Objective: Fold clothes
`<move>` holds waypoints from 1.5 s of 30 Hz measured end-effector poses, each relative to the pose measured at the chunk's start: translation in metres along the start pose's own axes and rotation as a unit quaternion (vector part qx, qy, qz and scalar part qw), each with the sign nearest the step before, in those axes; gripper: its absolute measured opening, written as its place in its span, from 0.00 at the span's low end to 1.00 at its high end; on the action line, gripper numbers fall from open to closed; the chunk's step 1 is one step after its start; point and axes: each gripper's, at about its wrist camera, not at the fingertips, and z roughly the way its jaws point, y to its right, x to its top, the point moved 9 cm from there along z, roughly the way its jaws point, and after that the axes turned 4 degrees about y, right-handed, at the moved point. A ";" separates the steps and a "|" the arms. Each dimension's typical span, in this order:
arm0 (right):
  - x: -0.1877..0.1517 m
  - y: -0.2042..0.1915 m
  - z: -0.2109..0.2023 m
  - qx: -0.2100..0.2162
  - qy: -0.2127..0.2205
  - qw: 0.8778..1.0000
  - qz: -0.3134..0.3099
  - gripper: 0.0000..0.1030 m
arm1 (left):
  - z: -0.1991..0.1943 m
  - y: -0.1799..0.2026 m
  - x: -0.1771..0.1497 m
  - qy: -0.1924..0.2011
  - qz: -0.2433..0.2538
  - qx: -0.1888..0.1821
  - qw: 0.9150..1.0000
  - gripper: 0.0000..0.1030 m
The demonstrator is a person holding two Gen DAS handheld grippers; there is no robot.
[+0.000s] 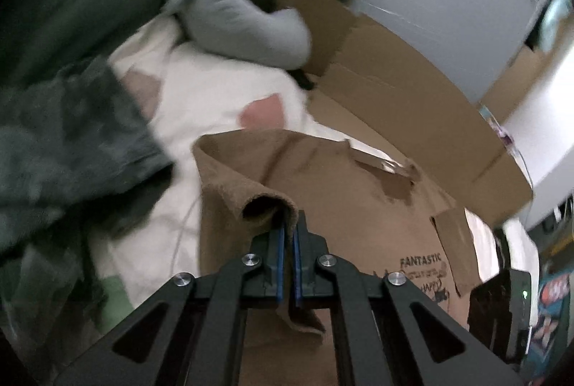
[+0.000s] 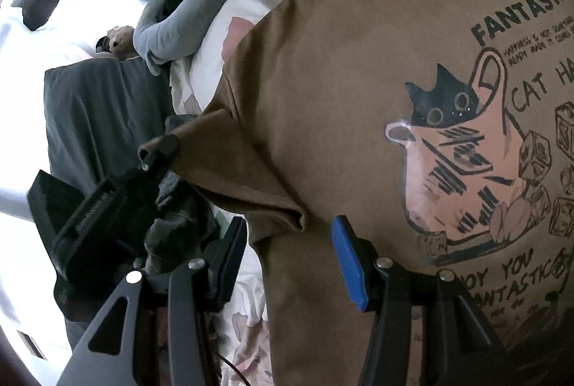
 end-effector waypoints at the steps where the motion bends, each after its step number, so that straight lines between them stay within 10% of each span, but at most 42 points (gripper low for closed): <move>1: 0.001 0.001 -0.001 0.000 0.001 1.000 0.002 0.47 | 0.002 0.006 0.002 -0.003 0.009 -0.004 1.000 0.03; 20: 0.029 0.043 -0.016 -0.009 0.028 0.999 0.044 0.47 | 0.067 0.061 -0.024 -0.130 0.051 -0.057 0.989 0.04; 26: 0.034 0.051 -0.015 -0.011 0.026 0.999 0.043 0.47 | 0.065 0.070 -0.027 -0.133 0.055 -0.074 0.987 0.72; 45: 0.043 0.056 -0.008 -0.017 0.018 0.999 0.033 0.47 | 0.057 0.062 -0.025 -0.162 0.042 -0.063 0.984 0.72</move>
